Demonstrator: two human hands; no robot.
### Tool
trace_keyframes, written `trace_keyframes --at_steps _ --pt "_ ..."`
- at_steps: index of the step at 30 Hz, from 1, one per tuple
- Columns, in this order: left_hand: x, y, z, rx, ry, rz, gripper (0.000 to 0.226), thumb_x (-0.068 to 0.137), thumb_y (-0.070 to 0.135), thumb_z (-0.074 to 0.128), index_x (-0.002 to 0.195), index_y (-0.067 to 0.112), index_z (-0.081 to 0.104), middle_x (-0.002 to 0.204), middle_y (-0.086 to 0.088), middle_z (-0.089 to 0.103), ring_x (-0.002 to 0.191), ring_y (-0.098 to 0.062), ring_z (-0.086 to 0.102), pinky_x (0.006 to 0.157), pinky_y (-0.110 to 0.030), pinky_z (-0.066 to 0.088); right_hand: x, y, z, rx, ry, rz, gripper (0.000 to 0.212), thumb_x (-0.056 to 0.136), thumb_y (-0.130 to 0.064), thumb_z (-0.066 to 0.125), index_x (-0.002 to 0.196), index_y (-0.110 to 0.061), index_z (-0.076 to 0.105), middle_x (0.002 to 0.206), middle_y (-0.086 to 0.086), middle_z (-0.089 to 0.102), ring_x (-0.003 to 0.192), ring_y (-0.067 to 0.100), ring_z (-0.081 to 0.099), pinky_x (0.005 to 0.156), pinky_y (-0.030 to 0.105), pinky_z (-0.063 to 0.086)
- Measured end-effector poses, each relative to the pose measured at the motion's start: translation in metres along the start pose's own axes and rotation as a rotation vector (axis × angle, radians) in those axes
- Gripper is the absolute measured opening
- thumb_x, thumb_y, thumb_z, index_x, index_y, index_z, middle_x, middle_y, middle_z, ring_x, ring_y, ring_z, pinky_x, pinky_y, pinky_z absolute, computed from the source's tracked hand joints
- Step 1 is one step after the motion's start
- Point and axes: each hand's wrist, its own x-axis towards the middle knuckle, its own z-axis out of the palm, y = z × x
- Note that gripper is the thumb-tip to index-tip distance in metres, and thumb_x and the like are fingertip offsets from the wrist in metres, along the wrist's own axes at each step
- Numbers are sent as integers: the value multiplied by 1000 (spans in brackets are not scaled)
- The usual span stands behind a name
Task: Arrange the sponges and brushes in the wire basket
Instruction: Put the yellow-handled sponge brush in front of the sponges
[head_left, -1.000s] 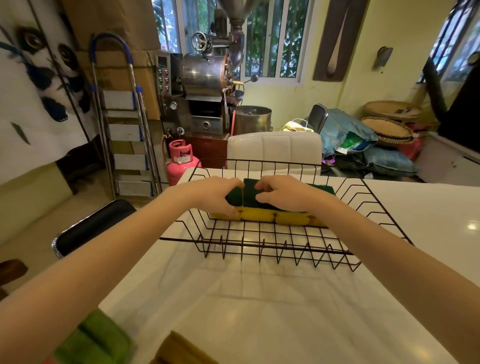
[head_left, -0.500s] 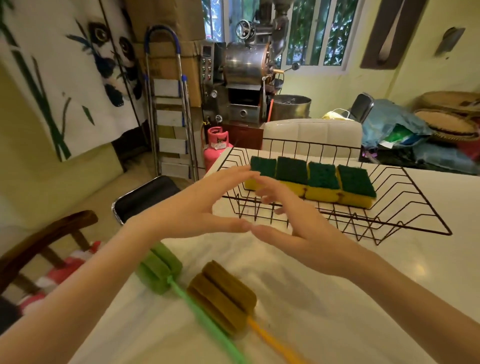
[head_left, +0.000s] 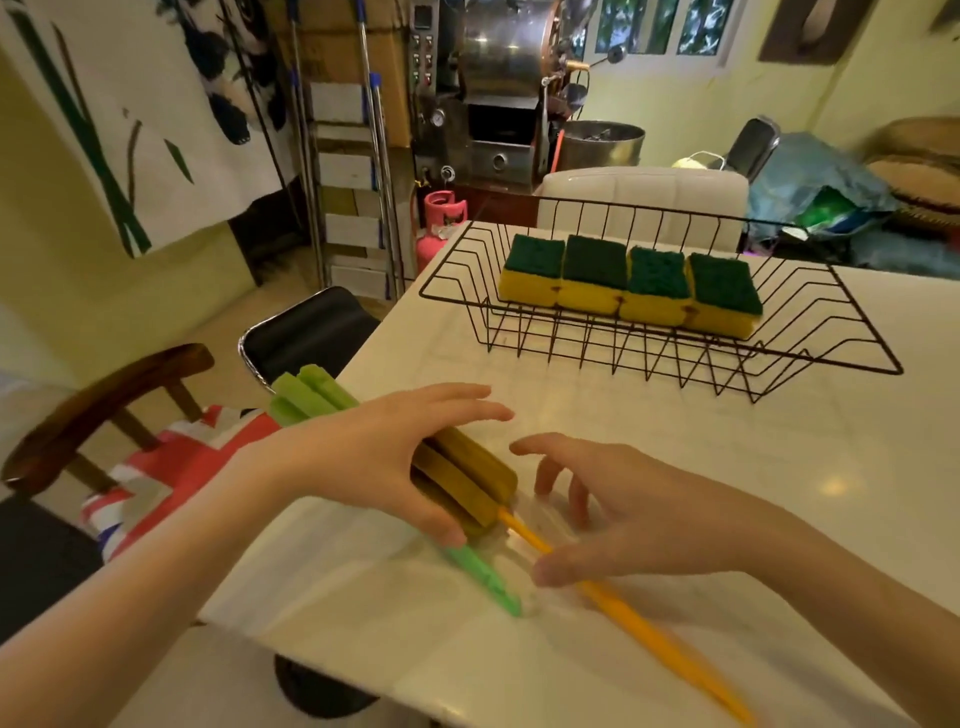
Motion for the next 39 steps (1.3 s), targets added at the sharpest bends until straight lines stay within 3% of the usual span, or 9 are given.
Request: trace_keyframes --at_steps 5,11,16,20,25,29,35,37,39 --pt "6 3 2 0 -14 10 60 65 48 71 118 47 42 123 20 48 111 3 43 99 -22 38 -10 3 1 -21 -11 -15 53 67 -48 70 114 -37 46 96 -15 54 80 7 55 75 31 50" --pt "14 4 -2 -15 -40 -1 50 61 51 72 105 49 48 105 24 53 99 -1 49 87 -20 44 -15 8 0 32 -69 -15 22 73 -34 67 94 -31 60 78 -10 60 70 5 55 71 31 50" --pt "23 8 -11 -15 -51 2 46 61 53 70 102 49 49 102 23 54 96 -1 51 81 -18 46 -15 15 -12 34 -63 -4 19 77 -28 63 96 -30 62 82 -10 59 75 9 57 73 36 52" --pt "32 15 -30 -13 -2 28 47 61 58 63 105 45 51 102 18 58 93 -4 54 79 -20 47 -17 19 -33 25 0 16 20 80 -29 61 100 -34 62 87 -9 61 80 8 57 68 23 48" --pt "49 25 -61 14 66 79 52 59 63 55 107 45 51 96 19 57 82 1 56 58 -9 45 -18 26 -67 -6 85 30 17 82 -28 61 95 -38 60 88 -12 62 82 5 57 66 15 45" --pt "67 31 -81 26 102 99 51 60 63 52 108 48 46 100 22 52 86 0 54 61 -8 46 -22 34 -95 -33 222 12 17 80 -30 63 94 -39 62 80 -17 61 78 -5 55 64 7 44" --pt "110 33 -100 26 238 130 39 73 51 55 109 41 46 95 21 50 86 -3 52 62 -12 39 -13 55 -136 -32 434 40 16 77 -28 66 89 -39 67 79 -11 68 74 4 59 60 17 46" --pt "128 28 -104 28 268 122 37 78 41 59 113 36 47 95 14 51 86 -6 51 63 -14 39 -4 66 -144 -40 473 50 17 79 -25 65 94 -31 69 84 -2 69 77 11 60 68 25 49" --pt "144 22 -105 50 277 99 40 79 36 60 116 32 47 100 8 51 88 -9 51 65 -16 40 6 77 -147 -59 483 70 20 80 -20 64 99 -25 68 90 -1 69 83 13 60 73 24 50"
